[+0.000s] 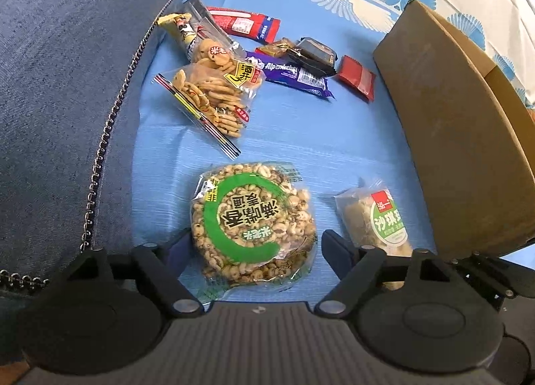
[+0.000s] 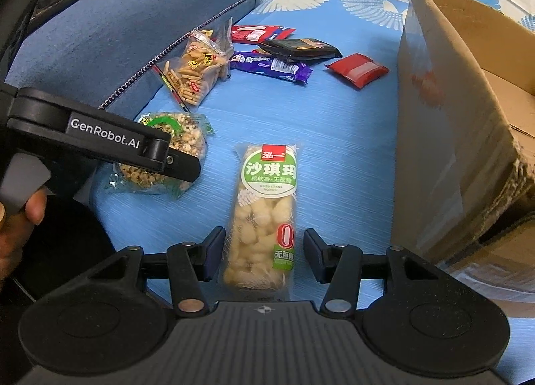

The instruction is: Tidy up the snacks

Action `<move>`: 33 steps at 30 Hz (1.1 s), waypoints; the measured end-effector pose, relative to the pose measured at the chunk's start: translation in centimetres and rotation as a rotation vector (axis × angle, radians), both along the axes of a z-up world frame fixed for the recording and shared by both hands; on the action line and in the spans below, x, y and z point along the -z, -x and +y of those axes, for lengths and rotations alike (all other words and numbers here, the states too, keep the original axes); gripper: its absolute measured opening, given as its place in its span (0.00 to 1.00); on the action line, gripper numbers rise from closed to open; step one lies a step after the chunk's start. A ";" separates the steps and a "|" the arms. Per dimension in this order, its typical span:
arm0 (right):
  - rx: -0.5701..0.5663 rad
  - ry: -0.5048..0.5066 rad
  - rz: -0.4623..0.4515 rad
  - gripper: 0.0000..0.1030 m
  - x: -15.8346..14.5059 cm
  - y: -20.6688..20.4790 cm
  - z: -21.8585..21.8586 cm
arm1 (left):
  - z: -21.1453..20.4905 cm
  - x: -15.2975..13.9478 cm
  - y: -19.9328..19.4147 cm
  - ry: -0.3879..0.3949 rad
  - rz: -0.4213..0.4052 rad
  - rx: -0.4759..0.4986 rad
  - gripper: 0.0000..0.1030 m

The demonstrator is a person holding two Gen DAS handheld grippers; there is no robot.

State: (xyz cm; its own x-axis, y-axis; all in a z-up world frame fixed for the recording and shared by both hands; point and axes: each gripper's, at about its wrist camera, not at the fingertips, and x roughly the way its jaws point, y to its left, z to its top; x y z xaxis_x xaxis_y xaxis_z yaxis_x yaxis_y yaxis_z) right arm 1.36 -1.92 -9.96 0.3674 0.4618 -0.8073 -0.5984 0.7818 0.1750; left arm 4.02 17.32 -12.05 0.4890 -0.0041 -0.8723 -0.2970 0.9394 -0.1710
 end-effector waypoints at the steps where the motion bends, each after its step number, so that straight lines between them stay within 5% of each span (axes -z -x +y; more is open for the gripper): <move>1: 0.002 0.002 -0.001 0.52 0.0 0.0 0.0 | 0.0 0.0 0.0 -0.004 0.000 0.001 0.80; 7: 0.007 0.015 -0.011 0.50 0.0 0.2 0.0 | 0.0 -0.1 0.1 0.000 -0.006 -0.001 0.79; 11: 0.006 0.018 -0.018 0.39 0.0 0.3 -0.1 | 0.1 -0.2 0.3 0.008 -0.012 -0.004 0.79; 21: 0.004 -0.034 -0.083 0.37 -1.6 1.0 -0.2 | 0.8 -0.6 1.3 0.032 -0.046 -0.019 0.78; 33: -0.027 -0.167 -0.260 0.36 -5.8 1.7 -1.7 | 0.9 -3.3 4.0 0.049 -0.246 -0.062 0.78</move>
State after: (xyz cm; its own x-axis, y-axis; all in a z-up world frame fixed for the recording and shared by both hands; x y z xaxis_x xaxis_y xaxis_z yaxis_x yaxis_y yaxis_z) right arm -0.37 -3.62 -4.20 0.5377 0.5923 -0.6001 -0.6599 0.7386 0.1377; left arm 0.04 18.25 -8.79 0.6870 -0.0068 -0.7266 -0.2975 0.9097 -0.2898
